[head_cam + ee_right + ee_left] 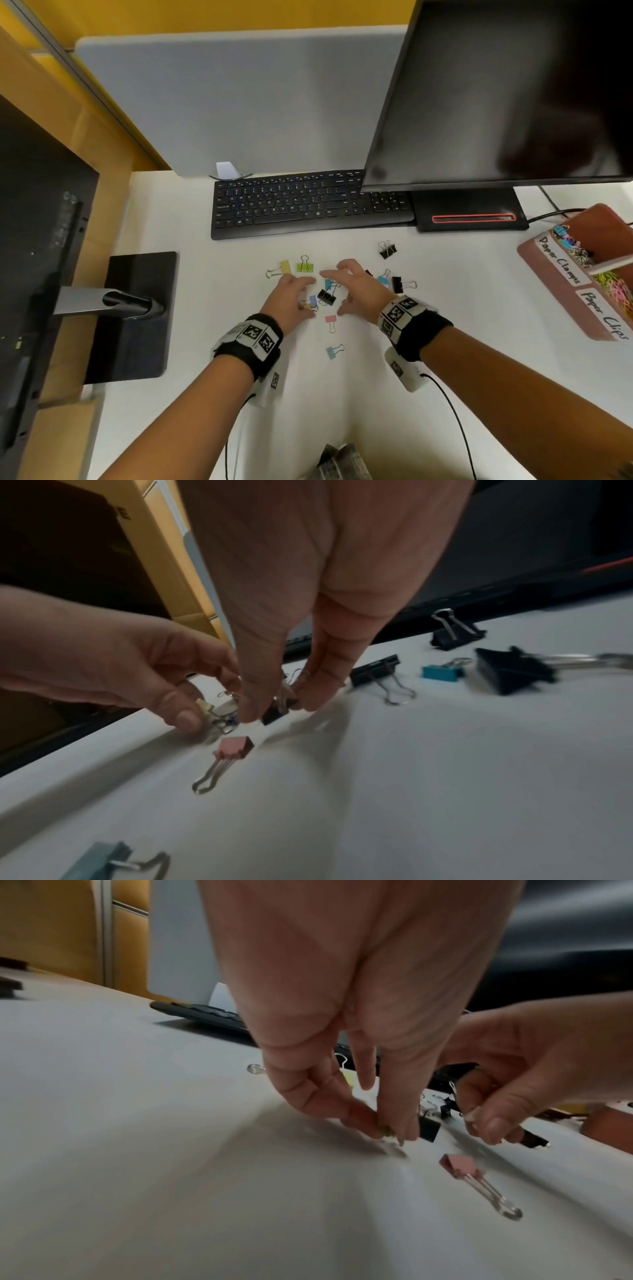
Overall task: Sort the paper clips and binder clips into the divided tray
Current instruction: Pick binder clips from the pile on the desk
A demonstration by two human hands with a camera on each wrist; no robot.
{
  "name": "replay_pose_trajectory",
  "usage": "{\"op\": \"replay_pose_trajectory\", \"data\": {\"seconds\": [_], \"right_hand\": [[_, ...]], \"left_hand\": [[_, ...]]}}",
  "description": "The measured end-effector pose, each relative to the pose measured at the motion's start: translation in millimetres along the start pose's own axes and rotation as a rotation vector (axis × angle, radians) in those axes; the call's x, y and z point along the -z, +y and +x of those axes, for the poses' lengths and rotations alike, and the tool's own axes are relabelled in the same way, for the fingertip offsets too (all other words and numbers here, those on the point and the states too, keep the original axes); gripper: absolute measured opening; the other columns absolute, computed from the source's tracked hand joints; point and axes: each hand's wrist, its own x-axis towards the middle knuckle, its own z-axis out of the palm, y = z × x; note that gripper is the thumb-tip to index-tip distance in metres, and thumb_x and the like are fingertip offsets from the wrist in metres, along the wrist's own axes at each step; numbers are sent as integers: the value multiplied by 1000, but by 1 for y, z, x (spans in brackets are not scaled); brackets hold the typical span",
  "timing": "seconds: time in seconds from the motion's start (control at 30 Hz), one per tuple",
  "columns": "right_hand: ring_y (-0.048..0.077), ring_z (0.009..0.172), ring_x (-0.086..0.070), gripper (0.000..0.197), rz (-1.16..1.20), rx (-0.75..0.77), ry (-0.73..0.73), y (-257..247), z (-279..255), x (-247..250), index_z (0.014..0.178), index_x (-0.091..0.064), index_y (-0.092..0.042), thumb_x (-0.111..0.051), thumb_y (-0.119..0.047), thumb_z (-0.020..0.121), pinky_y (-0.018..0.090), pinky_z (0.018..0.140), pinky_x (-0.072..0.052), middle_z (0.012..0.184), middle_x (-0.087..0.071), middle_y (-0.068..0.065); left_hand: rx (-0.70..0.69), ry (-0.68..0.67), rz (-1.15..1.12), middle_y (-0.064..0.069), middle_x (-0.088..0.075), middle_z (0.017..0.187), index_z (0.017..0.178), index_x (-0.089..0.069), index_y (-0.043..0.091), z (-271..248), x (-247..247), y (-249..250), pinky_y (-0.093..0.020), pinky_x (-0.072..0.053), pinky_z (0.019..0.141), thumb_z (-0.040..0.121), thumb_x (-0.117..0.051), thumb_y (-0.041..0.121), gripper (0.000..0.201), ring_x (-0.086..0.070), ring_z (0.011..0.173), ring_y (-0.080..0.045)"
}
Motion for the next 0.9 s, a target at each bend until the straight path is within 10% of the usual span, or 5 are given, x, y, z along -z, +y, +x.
{"op": "replay_pose_trajectory", "data": {"seconds": [0.1,0.27,0.6,0.8,0.9], "right_hand": [[25,116,-49,62,-63,-18,-34,-3,17,-9,134,-46,-21,-72,-12,78,33,101,-43,140,-28,5],[17,91,-48,36,-51,-39,43,1,19,-13,119,-57,-16,-65,-16,84,30,94,-43,121,-44,9],[17,92,-51,36,43,-24,92,19,-8,-7,113,-57,-13,-68,-9,78,29,93,-46,121,-48,7],[12,68,-54,29,155,-46,361,68,-82,57,99,-65,-16,-74,-7,74,19,72,-47,101,-49,-2],[2,62,-52,30,134,-157,545,111,-128,109,100,-65,-13,-76,-8,72,2,62,-42,99,-49,-2]], "left_hand": [[-6,45,66,-4,-43,108,114,-61,14,8,-5,1,-28,-47,92,77,-71,9,39,-55,94,-21],[-15,121,111,1,-47,93,95,-62,15,8,-10,-2,-22,-40,76,77,-69,11,19,-50,80,-15],[7,150,-24,5,-60,83,75,-53,23,-5,-19,11,-17,-40,66,75,-69,11,20,-56,78,-16],[-178,215,-55,13,-63,81,68,-52,41,-1,-30,87,-27,-44,79,75,-72,22,29,-55,95,-16],[-271,124,-126,9,-60,80,75,-56,27,18,-49,163,-18,-44,63,77,-71,16,19,-57,78,-11]]}}
